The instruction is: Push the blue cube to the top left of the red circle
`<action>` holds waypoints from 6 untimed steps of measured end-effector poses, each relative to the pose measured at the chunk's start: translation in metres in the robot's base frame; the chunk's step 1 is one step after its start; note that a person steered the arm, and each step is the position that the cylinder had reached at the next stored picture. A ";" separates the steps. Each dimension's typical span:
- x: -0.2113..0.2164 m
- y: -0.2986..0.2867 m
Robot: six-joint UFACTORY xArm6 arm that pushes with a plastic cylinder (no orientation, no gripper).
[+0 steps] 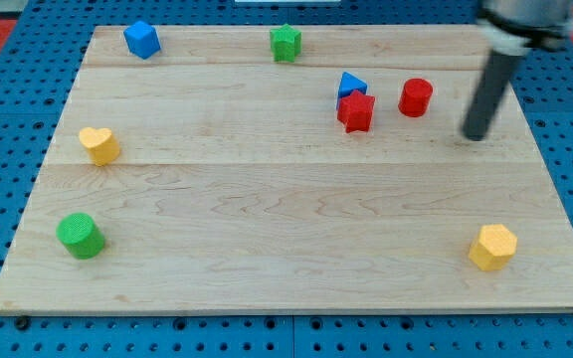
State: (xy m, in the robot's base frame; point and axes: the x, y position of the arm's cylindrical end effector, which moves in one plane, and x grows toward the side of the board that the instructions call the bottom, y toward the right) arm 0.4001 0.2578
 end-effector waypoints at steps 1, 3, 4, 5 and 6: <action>-0.046 0.001; -0.037 -0.120; -0.066 -0.047; -0.160 -0.048; -0.183 -0.128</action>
State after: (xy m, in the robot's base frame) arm 0.2168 0.1300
